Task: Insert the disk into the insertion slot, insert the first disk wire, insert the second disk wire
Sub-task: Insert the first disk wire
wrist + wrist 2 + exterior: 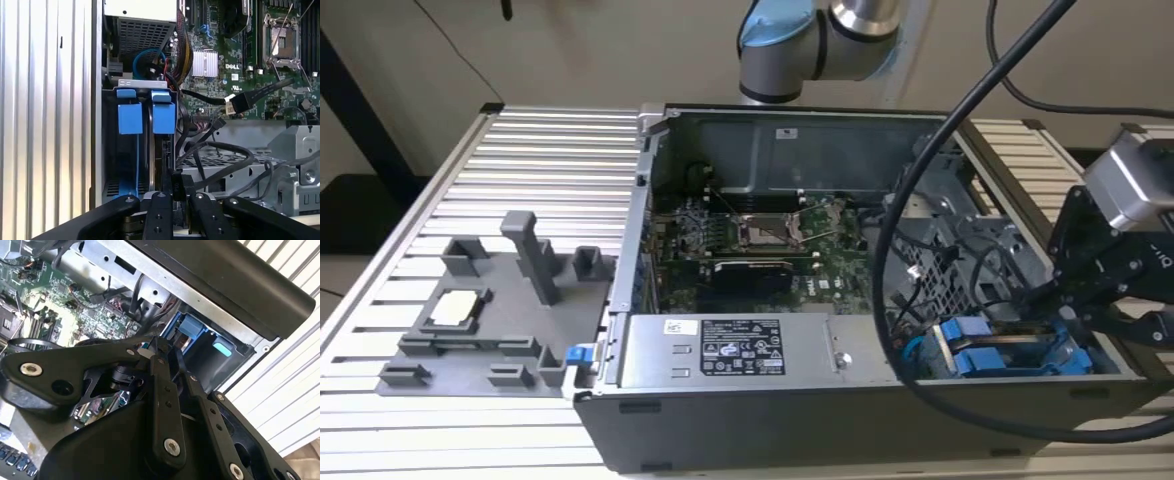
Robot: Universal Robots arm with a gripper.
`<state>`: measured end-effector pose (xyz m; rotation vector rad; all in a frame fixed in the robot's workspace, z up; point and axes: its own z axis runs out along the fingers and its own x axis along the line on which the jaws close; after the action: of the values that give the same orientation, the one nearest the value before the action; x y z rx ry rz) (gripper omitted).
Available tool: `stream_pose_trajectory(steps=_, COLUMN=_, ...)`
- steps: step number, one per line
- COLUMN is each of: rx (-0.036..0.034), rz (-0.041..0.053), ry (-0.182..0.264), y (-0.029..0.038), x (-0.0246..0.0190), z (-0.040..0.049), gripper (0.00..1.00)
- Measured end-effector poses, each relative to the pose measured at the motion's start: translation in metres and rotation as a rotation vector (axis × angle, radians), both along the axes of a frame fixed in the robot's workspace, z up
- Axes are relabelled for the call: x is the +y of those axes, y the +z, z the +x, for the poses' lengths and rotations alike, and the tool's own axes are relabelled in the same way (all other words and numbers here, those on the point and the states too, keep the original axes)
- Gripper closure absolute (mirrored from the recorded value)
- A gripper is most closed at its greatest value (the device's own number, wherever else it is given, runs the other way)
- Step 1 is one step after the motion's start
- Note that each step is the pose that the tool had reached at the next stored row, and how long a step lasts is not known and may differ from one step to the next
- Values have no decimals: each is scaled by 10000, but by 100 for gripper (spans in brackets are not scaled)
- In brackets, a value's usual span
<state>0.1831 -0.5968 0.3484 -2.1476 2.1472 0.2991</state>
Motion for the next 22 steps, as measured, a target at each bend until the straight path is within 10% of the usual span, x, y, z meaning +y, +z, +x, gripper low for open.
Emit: stream_pose_trajectory(steps=22, rx=0, rz=107, ry=106, y=-88, x=0, z=33, gripper=80)
